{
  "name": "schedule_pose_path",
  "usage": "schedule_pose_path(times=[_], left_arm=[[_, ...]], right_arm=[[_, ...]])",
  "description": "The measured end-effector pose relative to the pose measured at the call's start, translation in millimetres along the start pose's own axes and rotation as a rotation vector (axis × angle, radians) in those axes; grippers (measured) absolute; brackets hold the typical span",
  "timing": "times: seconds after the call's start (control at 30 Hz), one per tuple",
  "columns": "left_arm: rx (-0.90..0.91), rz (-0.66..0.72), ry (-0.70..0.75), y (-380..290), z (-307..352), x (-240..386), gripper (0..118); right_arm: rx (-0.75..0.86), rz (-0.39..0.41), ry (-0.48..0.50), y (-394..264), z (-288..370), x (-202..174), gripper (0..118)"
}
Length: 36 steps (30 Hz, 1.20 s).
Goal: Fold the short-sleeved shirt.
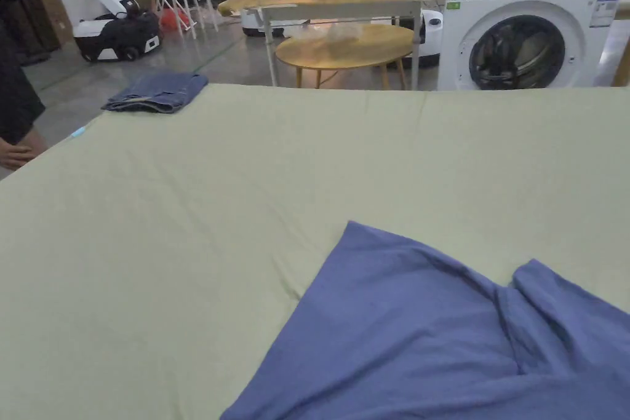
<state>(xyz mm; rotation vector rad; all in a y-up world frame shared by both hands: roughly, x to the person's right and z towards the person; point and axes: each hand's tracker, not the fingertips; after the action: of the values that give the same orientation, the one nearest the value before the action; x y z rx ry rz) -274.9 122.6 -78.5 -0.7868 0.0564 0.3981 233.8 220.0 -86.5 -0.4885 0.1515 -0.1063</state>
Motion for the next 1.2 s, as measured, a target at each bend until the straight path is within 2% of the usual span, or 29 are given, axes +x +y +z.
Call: schedule_pose_path(times=[0.1, 0.13, 0.17, 0.2, 0.23, 0.37, 0.5, 0.53, 0.57, 0.63, 0.67, 0.7, 0.77, 0.83, 0.97, 1.07, 1.2], left_arm=[[-0.013, -0.032, 0.01, 1, -6, 7, 1], [-0.015, -0.026, 0.015, 0, -7, 3, 1], [-0.025, -0.032, 0.015, 1, -8, 2, 1], [-0.037, -0.058, 0.027, 2, -9, 4, 1], [-0.038, -0.07, 0.032, 1, -11, 6, 1], [-0.038, -0.057, 0.027, -2, -16, -5, 1], [-0.038, -0.019, 0.024, -2, -12, -4, 1], [-0.039, -0.015, 0.024, 2, -8, 2, 1], [-0.041, -0.014, 0.025, 3, -7, 3, 1], [-0.044, -0.026, 0.033, 2, -8, 7, 1], [-0.04, -0.036, 0.036, 0, -8, 6, 1], [-0.038, -0.042, 0.033, -1, -7, 7, 1], [-0.035, -0.043, 0.03, 0, -5, 7, 1], [-0.012, -0.028, -0.028, 4, 7, 4, 1], [0.156, -0.034, -0.098, 28, 49, 15, 1], [0.295, -0.002, -0.241, 58, 82, 24, 1], [0.455, -0.123, -0.288, 124, 111, 60, 1]], right_arm=[[-0.008, -0.012, 0.006, 18, -26, 15, 1], [-0.025, -0.004, 0.024, 30, -40, 23, 15], [-0.07, 0.023, 0.05, 43, -57, 32, 54], [-0.115, 0.047, 0.055, 57, -78, 43, 79], [-0.154, 0.066, 0.037, 70, -101, 49, 86], [-0.379, 0.153, -0.035, 96, -199, 83, 85], [-0.602, 0.181, -0.036, 82, -272, 110, 85], [-0.663, 0.186, -0.045, 76, -283, 114, 73], [-0.709, 0.191, -0.06, 70, -291, 115, 51], [-0.645, 0.207, -0.058, 73, -277, 107, 47], [-0.636, 0.23, -0.052, 75, -271, 104, 27], [-0.622, 0.254, -0.044, 77, -267, 101, 2], [-0.595, 0.289, -0.053, 77, -262, 99, 0], [-0.542, 0.286, -0.034, 85, -245, 97, 0], [-0.347, 0.184, 0.01, 124, -183, 96, 0], [-0.204, 0.093, 0.067, 164, -125, 90, 0], [0.022, 0.136, 0.017, 224, -52, 75, 0]])
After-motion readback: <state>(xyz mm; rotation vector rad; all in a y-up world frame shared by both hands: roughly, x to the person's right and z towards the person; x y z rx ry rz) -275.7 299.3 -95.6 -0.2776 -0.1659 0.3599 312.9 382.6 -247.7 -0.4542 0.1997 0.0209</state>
